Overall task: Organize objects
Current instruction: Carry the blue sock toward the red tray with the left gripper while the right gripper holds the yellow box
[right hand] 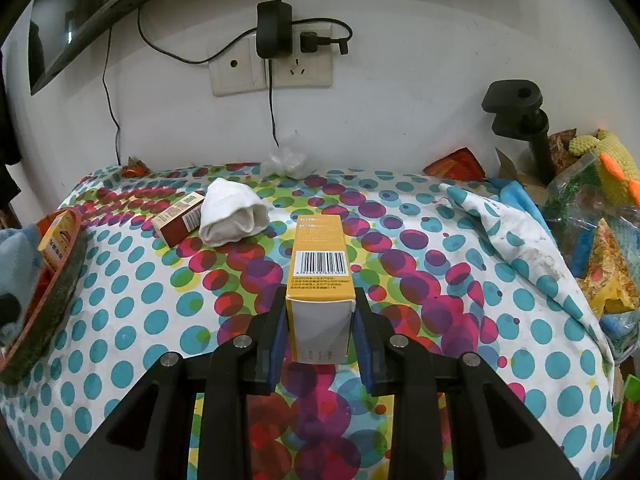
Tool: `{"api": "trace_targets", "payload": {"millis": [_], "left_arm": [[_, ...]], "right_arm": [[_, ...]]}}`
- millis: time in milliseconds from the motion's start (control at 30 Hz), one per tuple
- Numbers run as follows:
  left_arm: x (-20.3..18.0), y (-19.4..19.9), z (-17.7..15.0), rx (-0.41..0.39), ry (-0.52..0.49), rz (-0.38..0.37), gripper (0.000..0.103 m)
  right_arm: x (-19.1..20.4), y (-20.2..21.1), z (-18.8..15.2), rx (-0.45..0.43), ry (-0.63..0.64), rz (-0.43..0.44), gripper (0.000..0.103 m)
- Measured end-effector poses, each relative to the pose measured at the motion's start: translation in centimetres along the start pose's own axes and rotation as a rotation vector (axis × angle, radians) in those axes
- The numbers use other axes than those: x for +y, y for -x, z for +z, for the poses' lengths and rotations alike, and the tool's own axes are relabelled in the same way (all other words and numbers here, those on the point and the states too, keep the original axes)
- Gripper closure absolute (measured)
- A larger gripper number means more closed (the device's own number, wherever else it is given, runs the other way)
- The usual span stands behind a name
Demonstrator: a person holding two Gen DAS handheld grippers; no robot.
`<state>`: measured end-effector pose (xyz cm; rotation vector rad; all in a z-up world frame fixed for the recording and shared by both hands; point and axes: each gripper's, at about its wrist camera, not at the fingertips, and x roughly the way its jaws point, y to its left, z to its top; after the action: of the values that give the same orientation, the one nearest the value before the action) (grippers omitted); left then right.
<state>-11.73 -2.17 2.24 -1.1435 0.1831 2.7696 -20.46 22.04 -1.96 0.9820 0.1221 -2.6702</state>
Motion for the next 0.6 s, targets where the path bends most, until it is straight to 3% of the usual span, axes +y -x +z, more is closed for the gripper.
{"api": "trace_targets", "payload": {"millis": [300, 600], "left_arm": [[6.0, 1.8, -0.8, 0.014, 0.101, 0.084, 0.064], [11.0, 1.8, -1.8, 0.048, 0.173, 0.159, 0.064]], "right_arm": [[-0.1, 0.9, 0.0, -0.052, -0.002, 0.025, 0.075], [-0.1, 0.3, 0.0, -0.024, -0.004, 0.046, 0.075]]}}
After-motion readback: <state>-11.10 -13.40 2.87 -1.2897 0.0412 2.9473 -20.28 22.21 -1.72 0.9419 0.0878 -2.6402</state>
